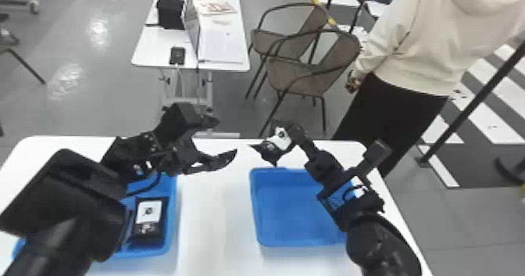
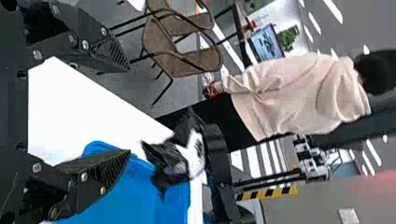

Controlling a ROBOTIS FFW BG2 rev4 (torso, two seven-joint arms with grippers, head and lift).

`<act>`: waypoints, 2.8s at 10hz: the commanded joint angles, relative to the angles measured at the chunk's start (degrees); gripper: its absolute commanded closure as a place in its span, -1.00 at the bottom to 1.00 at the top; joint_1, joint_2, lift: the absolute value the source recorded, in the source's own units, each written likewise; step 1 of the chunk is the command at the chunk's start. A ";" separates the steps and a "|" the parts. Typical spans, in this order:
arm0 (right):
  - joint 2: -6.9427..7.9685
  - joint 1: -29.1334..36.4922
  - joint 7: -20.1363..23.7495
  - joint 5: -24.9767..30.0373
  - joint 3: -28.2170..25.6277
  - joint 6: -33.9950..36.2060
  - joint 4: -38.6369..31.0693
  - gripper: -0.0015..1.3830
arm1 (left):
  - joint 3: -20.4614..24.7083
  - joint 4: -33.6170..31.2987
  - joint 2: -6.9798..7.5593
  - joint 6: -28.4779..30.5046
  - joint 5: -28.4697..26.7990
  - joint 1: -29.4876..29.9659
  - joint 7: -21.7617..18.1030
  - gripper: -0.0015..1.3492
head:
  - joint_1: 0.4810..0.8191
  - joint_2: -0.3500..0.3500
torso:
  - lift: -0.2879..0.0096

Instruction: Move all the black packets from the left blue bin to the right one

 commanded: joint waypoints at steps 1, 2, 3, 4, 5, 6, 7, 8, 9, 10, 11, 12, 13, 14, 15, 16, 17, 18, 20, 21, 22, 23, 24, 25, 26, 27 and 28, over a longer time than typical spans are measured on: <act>0.00 -0.65 -0.10 0.32 -2.03 -1.35 2.68 0.86 | 6.53 -2.13 -1.10 0.50 2.16 3.95 -0.34 -0.41 | 0.27 -0.61 | 0.93; 0.00 -0.74 -0.10 0.59 -3.00 -2.49 5.58 0.86 | 11.45 -4.24 -2.15 0.59 3.57 7.11 -0.16 -0.54 | 0.27 -0.59 | 0.93; -0.09 -0.74 -0.10 0.41 -3.44 -4.51 9.28 0.86 | 16.20 -6.62 -3.21 0.85 4.45 10.10 0.46 -1.00 | 0.27 -0.57 | 0.93; -0.44 -1.00 -0.10 0.50 -3.61 -6.71 13.14 0.86 | 20.60 -8.99 -4.00 1.82 6.03 12.65 0.46 -1.00 | 0.27 -0.50 | 0.93; -0.97 -1.18 -0.10 0.50 -3.70 -8.20 16.31 0.86 | 24.11 -11.71 -4.18 3.31 8.67 14.76 0.46 -1.00 | 0.27 -0.43 | 0.93; -1.23 -1.09 -0.10 1.64 -4.40 -9.08 18.42 0.86 | 26.75 -13.38 -4.26 3.84 12.18 16.25 0.46 -0.85 | 0.27 -0.36 | 0.93; -1.32 -0.74 -0.62 3.66 -5.64 -9.52 19.38 0.85 | 28.77 -14.61 -4.35 3.40 16.31 17.66 2.39 -0.76 | 0.27 -0.31 | 0.93; -1.32 0.23 -2.21 5.77 -6.60 -9.52 19.21 0.73 | 29.74 -15.76 -4.53 3.14 18.95 18.98 4.94 -0.75 | 0.27 -0.29 | 0.93; -1.32 1.37 -4.05 6.21 -6.78 -9.52 19.12 0.50 | 30.44 -16.02 -4.53 3.05 19.48 19.59 5.11 -0.75 | 0.27 -0.27 | 0.93; -1.05 2.43 -5.72 6.92 -6.78 -9.87 18.06 -0.18 | 30.53 -16.02 -4.35 3.93 19.65 20.12 5.11 -0.76 | 0.27 -0.27 | 0.93; -0.62 3.39 -6.78 7.71 -6.78 -11.89 16.13 -0.82 | 30.53 -16.02 -4.18 4.72 19.57 20.56 5.20 -0.76 | 0.27 -0.28 | 0.93; 0.00 4.27 -6.95 7.62 -6.78 -14.62 13.85 -0.95 | 30.70 -15.93 -4.44 6.48 19.13 20.91 5.55 -0.76 | 0.27 -0.28 | 0.93; 0.53 5.59 -7.22 7.53 -6.78 -15.06 9.89 -0.77 | 31.14 -15.85 -4.88 8.59 18.69 21.44 6.34 -0.75 | 0.27 -0.29 | 0.93; 0.97 6.82 -7.22 6.92 -6.51 -15.06 6.37 -0.66 | 31.23 -15.58 -5.03 11.22 18.69 21.97 7.14 -0.76 | 0.27 -0.28 | 0.93; 1.49 7.79 -7.13 6.57 -5.72 -14.88 3.12 -0.58 | 31.23 -15.32 -5.03 13.95 17.37 22.40 7.14 -0.75 | 0.27 -0.27 | 0.93; 1.76 8.23 -7.13 6.04 -5.11 -14.27 0.75 -0.56 | 30.53 -15.05 -5.03 17.20 16.84 23.02 8.63 -0.75 | 0.27 -0.25 | 0.93; 1.81 8.49 -7.13 5.42 -4.32 -13.83 -0.92 -0.56 | 29.74 -13.74 -5.03 21.07 16.58 22.49 9.60 -0.75 | 0.27 -0.22 | 0.93; 1.81 8.49 -7.13 4.72 -3.61 -13.83 -1.71 -0.56 | 29.03 -11.27 -4.79 26.16 16.23 21.26 9.60 -0.75 | 0.27 -0.20 | 0.93; 1.76 8.49 -7.04 3.93 -2.47 -13.65 -1.97 -0.56 | 26.48 -5.83 -2.68 28.27 15.79 18.89 11.44 -0.75 | 0.27 -0.19 | 0.93; 1.76 8.58 -7.04 3.66 -2.12 -13.65 -1.97 -0.56 | 26.13 -3.63 -2.68 28.89 14.73 17.83 12.23 -0.75 | 0.27 -0.18 | 0.93; 1.81 8.67 -7.04 3.66 -1.94 -13.30 -1.97 -0.56 | 26.04 -2.22 -2.95 30.47 14.38 16.87 12.50 -0.75 | 0.27 -0.16 | 0.93; 1.81 8.84 -7.04 3.58 -1.86 -13.21 -2.06 -0.56 | 26.04 -2.49 -3.39 31.00 14.03 16.96 13.02 -0.74 | 0.27 -0.15 | 0.93; 1.76 9.20 -7.04 3.40 -1.86 -13.13 -2.24 -0.56 | 25.87 -2.75 -3.74 31.53 13.85 17.31 13.90 -0.73 | 0.27 -0.14 | 0.93; 1.81 9.37 -7.04 3.31 -1.77 -13.13 -2.24 -0.56 | 26.40 -1.87 -3.65 31.96 13.68 16.87 14.08 -0.73 | 0.27 -0.14 | 0.93; 1.76 9.72 -7.04 3.05 -1.68 -13.04 -2.41 -0.56 | 25.87 -0.20 -2.95 31.96 13.50 16.08 14.17 -0.73 | 0.27 -0.14 | 0.93; 1.76 9.72 -7.04 2.70 -1.77 -13.04 -2.41 -0.56 | 24.99 0.06 -2.51 31.96 12.27 15.55 14.87 -0.73 | 0.27 -0.13 | 0.93; 1.76 9.72 -7.04 2.61 -1.77 -13.04 -2.41 -0.56 | 24.99 0.85 -2.51 31.88 12.01 14.85 15.22 -0.71 | 0.27 -0.11 | 0.93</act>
